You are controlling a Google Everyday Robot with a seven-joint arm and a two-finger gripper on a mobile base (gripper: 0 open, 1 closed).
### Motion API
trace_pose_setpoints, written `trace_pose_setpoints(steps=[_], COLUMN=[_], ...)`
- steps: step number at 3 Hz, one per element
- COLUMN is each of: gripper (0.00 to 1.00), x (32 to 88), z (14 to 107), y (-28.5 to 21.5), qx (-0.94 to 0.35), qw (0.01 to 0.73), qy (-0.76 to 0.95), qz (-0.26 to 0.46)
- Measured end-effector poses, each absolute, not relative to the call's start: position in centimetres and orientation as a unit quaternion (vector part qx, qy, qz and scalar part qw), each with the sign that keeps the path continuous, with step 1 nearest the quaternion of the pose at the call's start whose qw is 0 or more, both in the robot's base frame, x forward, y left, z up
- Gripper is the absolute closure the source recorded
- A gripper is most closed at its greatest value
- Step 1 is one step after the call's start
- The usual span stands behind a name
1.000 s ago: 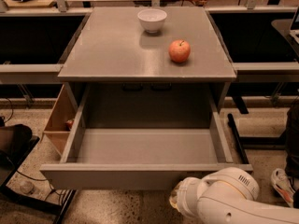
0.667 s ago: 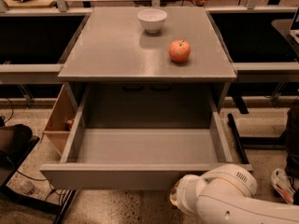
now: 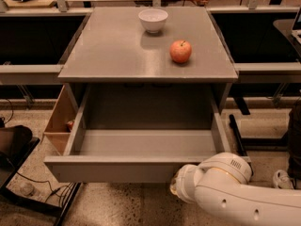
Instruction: Close top drawer
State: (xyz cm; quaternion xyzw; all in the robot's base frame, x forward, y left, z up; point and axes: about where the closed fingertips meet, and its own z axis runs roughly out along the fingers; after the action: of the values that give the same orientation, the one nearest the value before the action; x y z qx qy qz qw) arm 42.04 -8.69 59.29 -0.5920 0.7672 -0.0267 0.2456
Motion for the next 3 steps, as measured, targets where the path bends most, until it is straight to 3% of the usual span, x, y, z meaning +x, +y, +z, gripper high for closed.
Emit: trace_pose_setpoints(steps=[3], gripper=[1.0], x=[46.6], z=[59.7], y=[-8.2], qx=[-0.606], qw=[0.266], qy=[0.749], qz=[-0.042])
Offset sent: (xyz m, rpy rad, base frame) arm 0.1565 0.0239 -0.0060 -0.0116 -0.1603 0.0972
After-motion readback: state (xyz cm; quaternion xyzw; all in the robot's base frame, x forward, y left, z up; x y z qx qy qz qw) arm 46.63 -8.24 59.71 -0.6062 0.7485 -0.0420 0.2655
